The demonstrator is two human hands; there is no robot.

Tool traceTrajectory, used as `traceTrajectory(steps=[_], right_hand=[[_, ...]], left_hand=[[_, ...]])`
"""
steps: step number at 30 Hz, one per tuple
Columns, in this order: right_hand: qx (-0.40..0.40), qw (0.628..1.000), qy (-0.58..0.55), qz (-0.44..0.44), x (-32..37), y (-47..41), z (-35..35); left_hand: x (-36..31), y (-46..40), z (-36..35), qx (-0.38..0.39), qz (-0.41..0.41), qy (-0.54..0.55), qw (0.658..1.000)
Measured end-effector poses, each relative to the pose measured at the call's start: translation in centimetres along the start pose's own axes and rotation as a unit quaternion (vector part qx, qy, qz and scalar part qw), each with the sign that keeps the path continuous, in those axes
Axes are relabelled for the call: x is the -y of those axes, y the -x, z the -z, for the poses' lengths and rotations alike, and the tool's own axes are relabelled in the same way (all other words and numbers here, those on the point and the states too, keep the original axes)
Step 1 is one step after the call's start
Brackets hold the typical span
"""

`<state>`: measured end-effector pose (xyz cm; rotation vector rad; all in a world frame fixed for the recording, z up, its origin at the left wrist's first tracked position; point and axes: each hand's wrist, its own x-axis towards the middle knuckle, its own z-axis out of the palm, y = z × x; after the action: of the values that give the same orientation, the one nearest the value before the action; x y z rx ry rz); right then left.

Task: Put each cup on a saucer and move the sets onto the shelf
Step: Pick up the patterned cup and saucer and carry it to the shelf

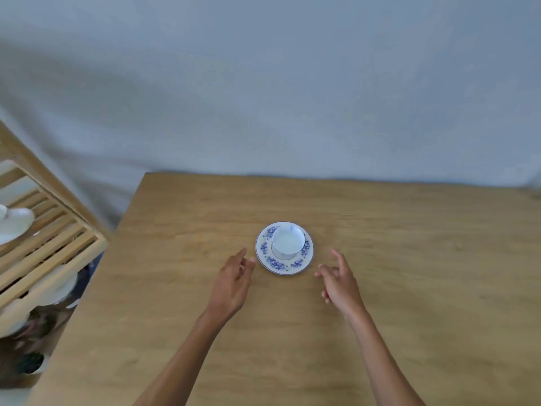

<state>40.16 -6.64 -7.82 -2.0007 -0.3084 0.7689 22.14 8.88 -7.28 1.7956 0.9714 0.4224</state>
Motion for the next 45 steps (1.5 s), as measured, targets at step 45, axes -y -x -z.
traceTrajectory(steps=[45], right_hand=[[0.201, 0.965, 0.059, 0.159, 9.9, 6.1, -23.6]], left_hand=[[9.3, 3.7, 22.0, -0.121, -0.036, -0.041, 0.991]])
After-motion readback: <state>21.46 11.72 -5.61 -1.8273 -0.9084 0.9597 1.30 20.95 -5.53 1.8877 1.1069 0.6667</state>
